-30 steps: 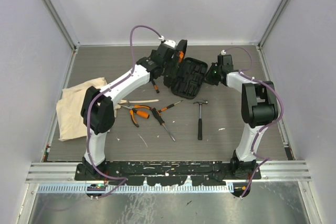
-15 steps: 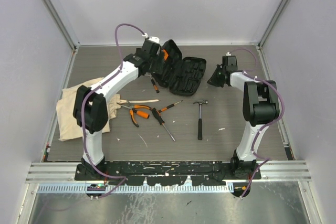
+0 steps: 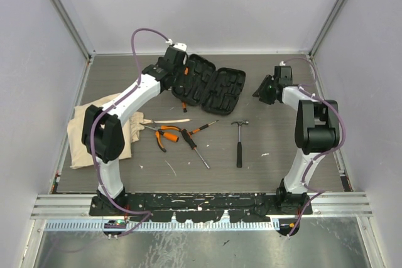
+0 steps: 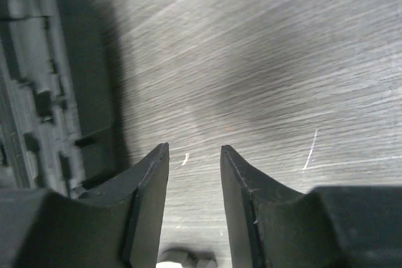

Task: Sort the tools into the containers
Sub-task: Open the storage box at the center of the board.

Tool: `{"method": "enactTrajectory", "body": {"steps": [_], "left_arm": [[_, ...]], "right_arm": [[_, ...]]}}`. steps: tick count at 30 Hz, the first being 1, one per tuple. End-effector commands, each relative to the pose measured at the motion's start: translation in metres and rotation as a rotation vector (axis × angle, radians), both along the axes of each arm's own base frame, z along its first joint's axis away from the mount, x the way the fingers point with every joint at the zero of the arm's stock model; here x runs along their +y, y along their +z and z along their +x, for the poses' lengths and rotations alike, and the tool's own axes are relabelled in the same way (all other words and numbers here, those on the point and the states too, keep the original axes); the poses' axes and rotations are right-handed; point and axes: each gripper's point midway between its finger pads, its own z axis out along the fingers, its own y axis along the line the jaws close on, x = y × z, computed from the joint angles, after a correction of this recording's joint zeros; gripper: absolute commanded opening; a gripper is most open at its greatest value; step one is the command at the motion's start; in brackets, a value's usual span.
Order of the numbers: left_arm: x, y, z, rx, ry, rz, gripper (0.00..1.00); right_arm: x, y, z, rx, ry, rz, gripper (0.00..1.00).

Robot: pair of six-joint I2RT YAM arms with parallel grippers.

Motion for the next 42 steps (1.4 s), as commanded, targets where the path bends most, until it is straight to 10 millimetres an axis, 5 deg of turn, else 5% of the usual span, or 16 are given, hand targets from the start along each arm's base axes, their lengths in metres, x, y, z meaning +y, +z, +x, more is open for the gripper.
{"method": "enactTrajectory", "body": {"steps": [1, 7, 18, 24, 32, 42], "left_arm": [[0.003, 0.042, -0.003, -0.085, -0.008, -0.044, 0.87], [0.003, 0.034, -0.003, -0.075, -0.012, -0.035, 0.87], [0.005, 0.025, -0.003, -0.052, -0.020, -0.003, 0.91], [0.004, 0.021, -0.002, -0.039, -0.022, 0.003, 0.90], [0.005, 0.019, -0.002, -0.032, -0.021, 0.014, 0.90], [-0.014, 0.016, 0.020, -0.019, -0.043, 0.006, 0.98]], "right_arm": [[0.015, 0.077, 0.014, -0.197, 0.034, 0.061, 0.50], [0.049, 0.096, 0.020, -0.232, 0.077, 0.114, 0.57], [0.085, 0.040, 0.018, -0.094, 0.149, 0.095, 0.59], [0.094, 0.023, 0.016, -0.061, 0.167, 0.135, 0.47], [0.088, 0.034, 0.023, -0.122, 0.120, 0.148, 0.21], [0.032, 0.050, 0.020, -0.147, 0.073, 0.103, 0.07]]}}
